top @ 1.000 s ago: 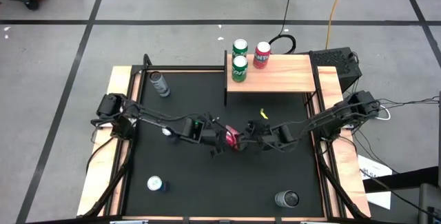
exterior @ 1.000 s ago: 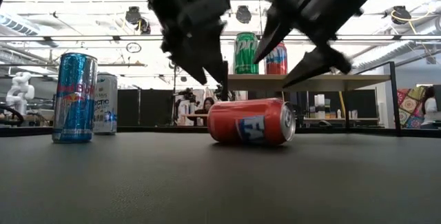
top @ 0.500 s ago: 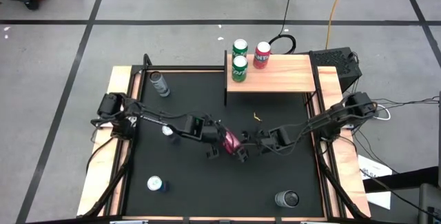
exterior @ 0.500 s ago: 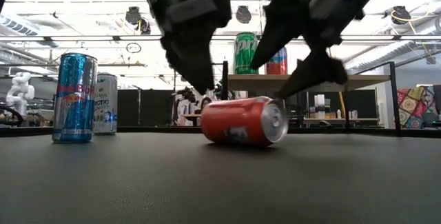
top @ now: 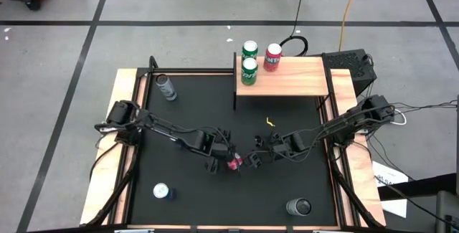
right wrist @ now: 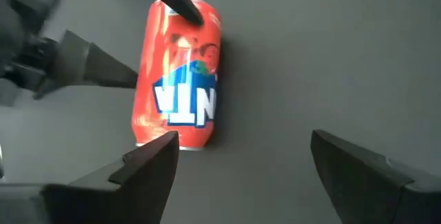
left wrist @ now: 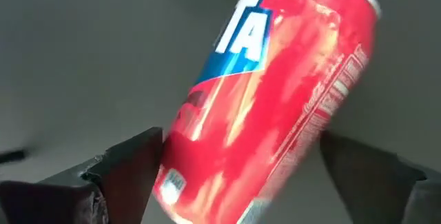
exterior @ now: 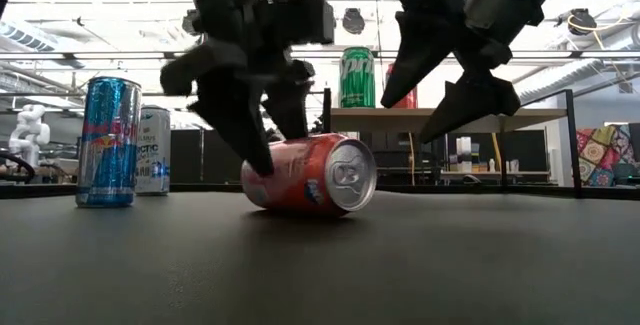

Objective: Place canned beverage on shelf
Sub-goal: Put the orange soda can on the shelf aligned with the other orange soda can

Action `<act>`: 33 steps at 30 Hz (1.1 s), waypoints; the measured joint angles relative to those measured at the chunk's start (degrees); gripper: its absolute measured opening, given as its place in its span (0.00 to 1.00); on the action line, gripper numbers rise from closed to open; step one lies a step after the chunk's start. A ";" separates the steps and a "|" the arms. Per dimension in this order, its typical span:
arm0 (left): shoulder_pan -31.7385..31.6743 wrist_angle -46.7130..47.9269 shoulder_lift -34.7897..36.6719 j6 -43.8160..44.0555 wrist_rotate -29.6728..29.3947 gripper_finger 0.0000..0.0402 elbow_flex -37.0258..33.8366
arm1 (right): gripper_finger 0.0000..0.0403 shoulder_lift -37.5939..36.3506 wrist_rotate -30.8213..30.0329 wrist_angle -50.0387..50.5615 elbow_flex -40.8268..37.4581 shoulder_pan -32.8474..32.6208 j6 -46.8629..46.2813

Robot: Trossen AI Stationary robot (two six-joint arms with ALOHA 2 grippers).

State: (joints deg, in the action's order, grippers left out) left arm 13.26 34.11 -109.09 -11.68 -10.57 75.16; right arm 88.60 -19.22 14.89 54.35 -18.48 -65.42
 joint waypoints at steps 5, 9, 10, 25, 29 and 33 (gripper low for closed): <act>-0.04 -1.44 -3.29 0.49 -2.72 0.91 0.15 | 0.78 0.00 -0.02 -0.02 0.00 -0.29 -1.71; -0.22 -1.55 -3.68 3.12 -3.41 0.77 0.22 | 0.78 0.00 -0.04 -0.01 0.02 -1.15 -4.14; -0.46 -1.76 -3.68 3.67 -3.38 0.73 0.20 | 0.78 0.00 -0.04 0.09 0.02 -1.38 -4.97; -10.68 -4.53 5.92 9.83 30.72 0.69 -0.22 | 0.78 -10.65 -0.24 -0.41 4.27 -3.78 23.57; -13.67 -10.88 7.02 11.58 44.02 0.69 -0.22 | 0.78 -11.50 -0.19 0.34 8.36 -3.92 41.08; -16.01 -17.62 7.12 17.12 57.91 0.70 -0.07 | 0.78 -11.16 -1.17 1.72 12.12 -5.29 59.25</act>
State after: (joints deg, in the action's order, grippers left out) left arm -2.75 16.49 -101.97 5.45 47.34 75.09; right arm 77.44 -20.40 16.61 66.47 -23.77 -6.17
